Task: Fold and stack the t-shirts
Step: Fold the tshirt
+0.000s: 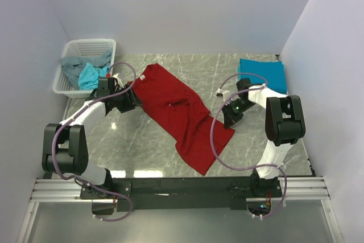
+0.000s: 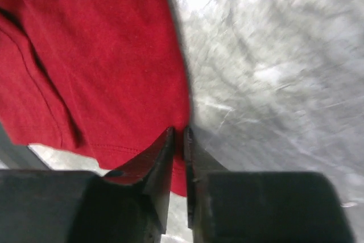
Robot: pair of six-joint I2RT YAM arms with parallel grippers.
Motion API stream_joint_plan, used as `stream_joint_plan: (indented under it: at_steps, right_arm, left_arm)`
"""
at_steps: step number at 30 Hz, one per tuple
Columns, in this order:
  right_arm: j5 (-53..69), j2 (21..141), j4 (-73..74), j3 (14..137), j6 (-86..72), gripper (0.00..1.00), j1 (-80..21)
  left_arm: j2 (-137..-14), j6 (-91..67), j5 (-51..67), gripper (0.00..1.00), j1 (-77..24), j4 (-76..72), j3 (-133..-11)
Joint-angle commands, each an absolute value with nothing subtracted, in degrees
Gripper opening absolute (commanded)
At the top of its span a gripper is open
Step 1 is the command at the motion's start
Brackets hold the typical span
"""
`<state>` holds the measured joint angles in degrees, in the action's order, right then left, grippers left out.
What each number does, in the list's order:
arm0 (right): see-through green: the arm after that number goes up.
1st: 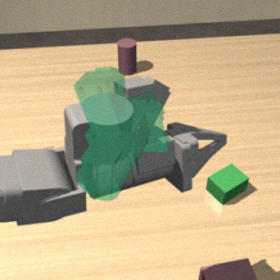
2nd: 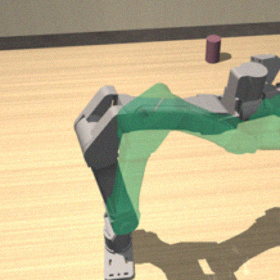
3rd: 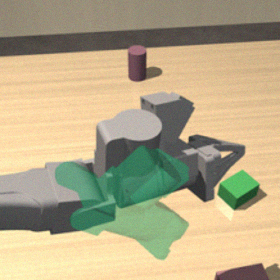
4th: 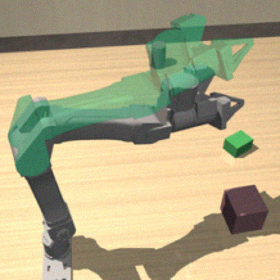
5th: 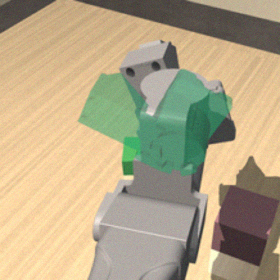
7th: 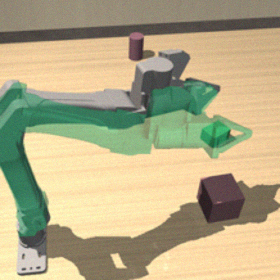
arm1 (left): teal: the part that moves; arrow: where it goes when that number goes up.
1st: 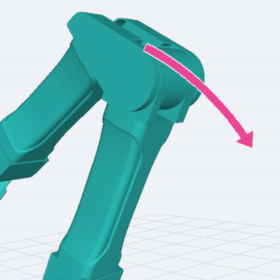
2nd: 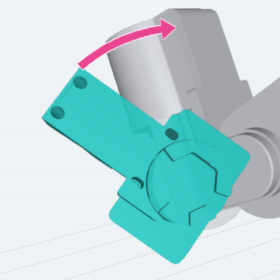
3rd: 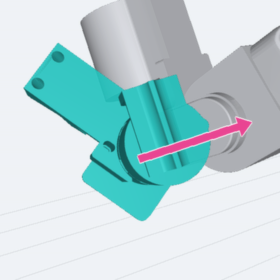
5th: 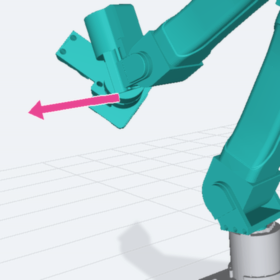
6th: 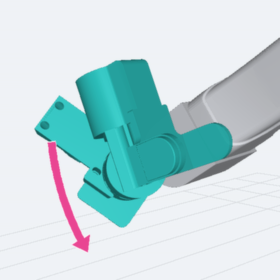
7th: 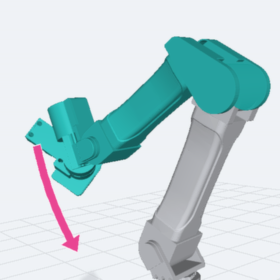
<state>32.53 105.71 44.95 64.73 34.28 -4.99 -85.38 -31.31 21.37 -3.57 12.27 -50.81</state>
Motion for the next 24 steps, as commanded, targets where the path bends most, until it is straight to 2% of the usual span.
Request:
stream_joint_plan:
  at_steps: [1,3,4,11,16,17,19,20,23,24]
  right_arm:
    - [29.20,105.92,49.91,63.64,35.94,0.13,-5.27]
    - [26.82,103.81,50.80,61.89,37.26,0.02,-4.92]
    - [24.11,101.28,51.50,59.53,37.79,0.00,-4.83]
    - [17.06,89.40,53.96,47.83,40.96,0.00,-3.43]
    - [18.45,84.39,56.24,44.04,42.36,0.01,-3.43]
    - [18.63,83.85,56.34,43.86,42.45,0.03,-3.43]
    - [19.07,82.01,56.34,43.86,42.19,0.17,-3.25]
    - [19.42,81.13,56.42,44.12,42.10,0.29,-3.08]
    - [20.12,78.49,56.34,46.22,41.49,0.42,-2.29]
    - [20.39,78.05,56.25,47.01,41.40,0.42,-2.02]
  left_arm:
    - [-85.25,-31.99,22.06,0.57,-3.43,10.81,-52.65]
    - [-85.86,-32.08,21.53,0.57,-3.34,11.25,-52.99]
    - [-86.22,-32.17,21.45,0.57,-3.34,11.25,-53.17]
    - [-92.19,-35.24,20.39,0.57,-3.43,10.11,-58.00]
    - [-98.51,-34.55,17.15,0.56,-4.04,11.77,-63.54]
    - [-99.57,-34.11,16.53,0.56,-4.22,12.73,-64.68]
    - [-102.21,-33.31,15.91,0.55,-4.83,14.58,-67.40]
    - [-103.00,-32.27,15.13,0.55,-5.09,15.29,-68.46]
    - [-107.04,-29.71,14.85,0.52,-6.59,19.59,-73.46]
    - [-109.23,-29.10,15.11,0.51,-7.20,20.82,-76.26]
